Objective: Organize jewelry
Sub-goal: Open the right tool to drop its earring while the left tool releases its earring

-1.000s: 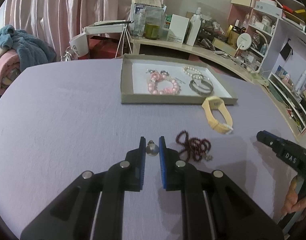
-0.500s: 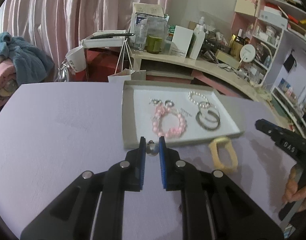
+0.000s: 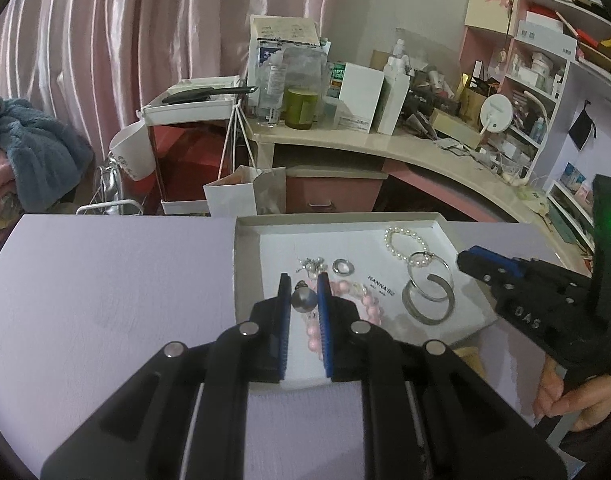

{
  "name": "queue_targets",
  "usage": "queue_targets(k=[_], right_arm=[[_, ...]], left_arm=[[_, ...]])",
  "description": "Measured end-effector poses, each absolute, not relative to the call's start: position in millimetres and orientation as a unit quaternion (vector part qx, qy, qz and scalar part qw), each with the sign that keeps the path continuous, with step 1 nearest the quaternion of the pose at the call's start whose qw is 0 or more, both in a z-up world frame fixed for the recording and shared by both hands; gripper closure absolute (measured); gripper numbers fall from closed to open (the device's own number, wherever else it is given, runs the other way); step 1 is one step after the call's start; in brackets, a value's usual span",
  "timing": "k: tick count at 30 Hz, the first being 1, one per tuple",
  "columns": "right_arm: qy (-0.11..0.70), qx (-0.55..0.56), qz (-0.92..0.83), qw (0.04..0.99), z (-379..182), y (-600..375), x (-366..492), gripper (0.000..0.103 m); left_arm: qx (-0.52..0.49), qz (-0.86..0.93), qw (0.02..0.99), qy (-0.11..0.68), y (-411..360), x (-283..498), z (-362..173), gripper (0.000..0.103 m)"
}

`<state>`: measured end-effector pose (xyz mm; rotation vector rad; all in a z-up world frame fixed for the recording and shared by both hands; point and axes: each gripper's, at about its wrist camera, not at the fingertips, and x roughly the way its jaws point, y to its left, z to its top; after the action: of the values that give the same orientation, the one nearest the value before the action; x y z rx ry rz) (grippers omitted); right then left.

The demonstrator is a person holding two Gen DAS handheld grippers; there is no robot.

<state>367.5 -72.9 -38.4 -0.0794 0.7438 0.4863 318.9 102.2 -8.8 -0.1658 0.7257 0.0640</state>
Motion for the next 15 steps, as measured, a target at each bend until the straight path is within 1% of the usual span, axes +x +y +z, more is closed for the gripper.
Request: queue_targets(k=[7, 10, 11, 12, 13, 14, 15], right_arm=[[0.373, -0.036, 0.234, 0.897, -48, -67, 387, 0.087], [0.384, -0.015, 0.229, 0.895, -51, -72, 393, 0.084], [0.388, -0.004, 0.227, 0.893, -51, -75, 393, 0.074], [0.389, 0.005, 0.224, 0.894, -51, -79, 392, 0.060], [0.386, 0.015, 0.219, 0.896, -51, -84, 391, 0.055], [0.382, 0.021, 0.216, 0.898, -50, -89, 390, 0.053], [0.381, 0.025, 0.212, 0.899, -49, -93, 389, 0.053]], left_arm=[[-0.077, 0.022, 0.928, 0.365, 100, 342, -20, 0.090], [-0.075, 0.019, 0.926, 0.369, 99, 348, -24, 0.090], [-0.074, 0.018, 0.926, 0.370, 99, 349, -26, 0.090], [-0.074, 0.017, 0.926, 0.371, 99, 351, -27, 0.090], [-0.075, 0.016, 0.925, 0.372, 98, 351, -29, 0.090], [-0.075, 0.016, 0.925, 0.372, 99, 353, -29, 0.090], [-0.075, 0.015, 0.925, 0.373, 98, 354, -30, 0.090]])
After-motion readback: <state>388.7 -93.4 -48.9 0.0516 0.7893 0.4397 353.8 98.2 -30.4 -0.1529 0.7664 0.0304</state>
